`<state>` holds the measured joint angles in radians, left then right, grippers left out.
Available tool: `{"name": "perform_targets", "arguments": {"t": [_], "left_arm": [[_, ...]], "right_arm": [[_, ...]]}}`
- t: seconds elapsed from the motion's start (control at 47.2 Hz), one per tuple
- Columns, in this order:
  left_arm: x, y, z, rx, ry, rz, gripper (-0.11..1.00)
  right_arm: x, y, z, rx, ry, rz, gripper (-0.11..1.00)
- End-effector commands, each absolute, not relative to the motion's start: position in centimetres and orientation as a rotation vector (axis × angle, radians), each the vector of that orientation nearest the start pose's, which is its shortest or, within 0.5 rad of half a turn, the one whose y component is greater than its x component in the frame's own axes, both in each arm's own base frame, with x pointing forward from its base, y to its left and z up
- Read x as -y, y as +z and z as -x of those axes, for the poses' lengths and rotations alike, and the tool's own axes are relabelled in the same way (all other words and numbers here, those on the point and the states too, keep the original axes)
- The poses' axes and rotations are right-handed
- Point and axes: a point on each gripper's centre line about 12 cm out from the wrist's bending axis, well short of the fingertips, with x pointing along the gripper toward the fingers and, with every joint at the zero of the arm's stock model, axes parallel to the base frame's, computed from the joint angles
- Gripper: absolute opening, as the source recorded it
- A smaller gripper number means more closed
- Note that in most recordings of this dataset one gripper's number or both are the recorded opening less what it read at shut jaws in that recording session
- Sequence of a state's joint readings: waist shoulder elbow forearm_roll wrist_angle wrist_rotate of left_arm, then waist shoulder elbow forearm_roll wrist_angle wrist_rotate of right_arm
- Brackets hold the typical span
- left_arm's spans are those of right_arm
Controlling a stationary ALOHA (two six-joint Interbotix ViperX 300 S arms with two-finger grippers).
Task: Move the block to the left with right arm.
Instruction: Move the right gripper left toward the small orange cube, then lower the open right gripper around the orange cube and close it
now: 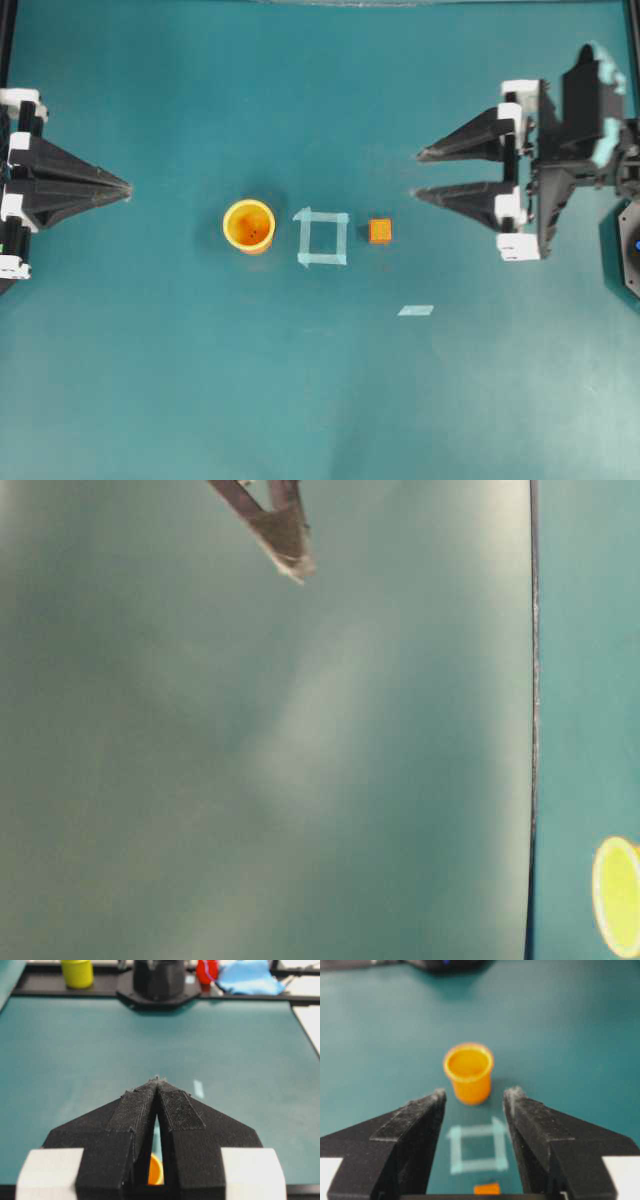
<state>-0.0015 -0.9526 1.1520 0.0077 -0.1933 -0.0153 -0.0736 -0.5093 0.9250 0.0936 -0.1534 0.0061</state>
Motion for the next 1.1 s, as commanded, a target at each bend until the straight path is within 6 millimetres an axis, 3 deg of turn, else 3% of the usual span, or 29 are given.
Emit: {"name": "perform_targets", "arguments": {"t": [0.0,0.53,1.08], "left_arm": [[0.1,30.1,-20.5,0.021,-0.004,0.006,0.0],[0.1,30.0,-20.5,0.02,-0.004,0.006,0.0],[0.1,29.9,-20.6,0.012,-0.003,0.008,0.0]], "right_arm": [[2.5,27.0,-30.6,-0.291,-0.1,-0.104,0.57],[2.7,20.9,-36.4,-0.731,-0.075,-0.044,0.57],[2.9,15.0,-37.3,-0.883,-0.054,0.019,0.58]]}}
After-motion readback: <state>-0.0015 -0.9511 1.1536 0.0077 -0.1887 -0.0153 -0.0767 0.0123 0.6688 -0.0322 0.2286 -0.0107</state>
